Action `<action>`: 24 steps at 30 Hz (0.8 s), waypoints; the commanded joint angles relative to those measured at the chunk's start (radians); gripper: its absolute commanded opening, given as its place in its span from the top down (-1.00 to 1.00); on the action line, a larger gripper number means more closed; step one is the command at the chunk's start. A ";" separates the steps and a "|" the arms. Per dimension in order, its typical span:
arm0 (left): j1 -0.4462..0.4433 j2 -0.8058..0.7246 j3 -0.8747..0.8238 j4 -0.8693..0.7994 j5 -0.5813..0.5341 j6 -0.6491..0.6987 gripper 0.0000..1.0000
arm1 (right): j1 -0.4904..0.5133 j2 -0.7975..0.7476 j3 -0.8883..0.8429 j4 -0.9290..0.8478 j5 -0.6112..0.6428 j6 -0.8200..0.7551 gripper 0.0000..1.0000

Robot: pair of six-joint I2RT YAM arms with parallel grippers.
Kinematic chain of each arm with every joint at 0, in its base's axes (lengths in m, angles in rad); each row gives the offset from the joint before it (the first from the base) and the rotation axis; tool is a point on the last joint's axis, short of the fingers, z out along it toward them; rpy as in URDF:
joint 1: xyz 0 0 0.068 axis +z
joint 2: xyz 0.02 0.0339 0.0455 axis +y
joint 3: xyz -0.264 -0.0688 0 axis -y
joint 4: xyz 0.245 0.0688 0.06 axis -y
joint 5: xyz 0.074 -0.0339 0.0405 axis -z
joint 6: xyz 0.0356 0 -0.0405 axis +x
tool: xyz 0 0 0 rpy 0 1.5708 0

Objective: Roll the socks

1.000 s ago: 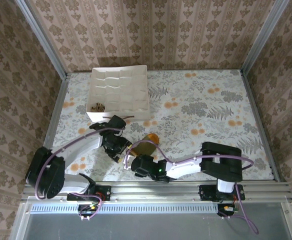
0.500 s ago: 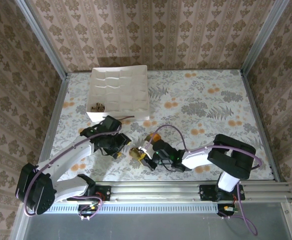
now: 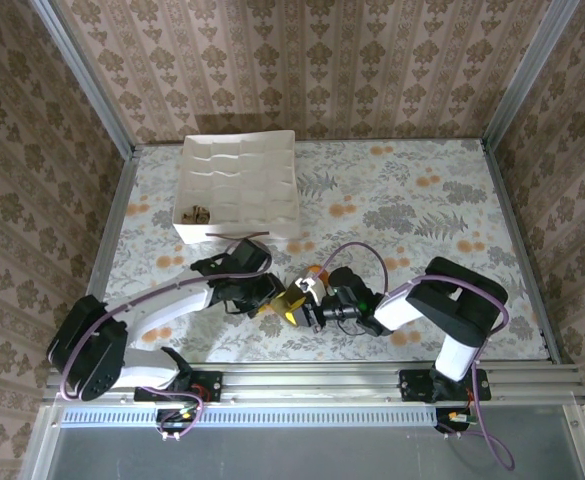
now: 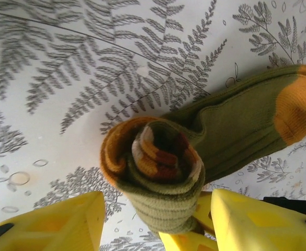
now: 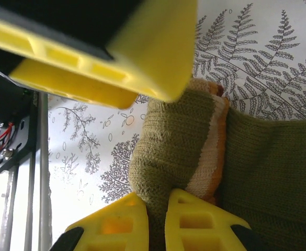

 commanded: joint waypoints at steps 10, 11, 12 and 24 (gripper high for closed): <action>-0.053 0.204 0.022 0.070 -0.012 0.059 0.02 | -0.041 0.081 -0.101 -0.187 0.000 0.069 1.00; -0.052 0.233 0.028 0.056 -0.010 0.056 0.14 | -0.041 0.079 -0.098 -0.198 0.005 0.061 1.00; -0.050 0.260 0.032 0.039 -0.007 0.047 0.34 | -0.041 0.077 -0.091 -0.219 0.013 0.047 1.00; -0.013 0.139 -0.002 -0.423 -0.142 -0.227 1.00 | 0.162 -0.312 0.108 -0.651 0.414 -0.445 0.22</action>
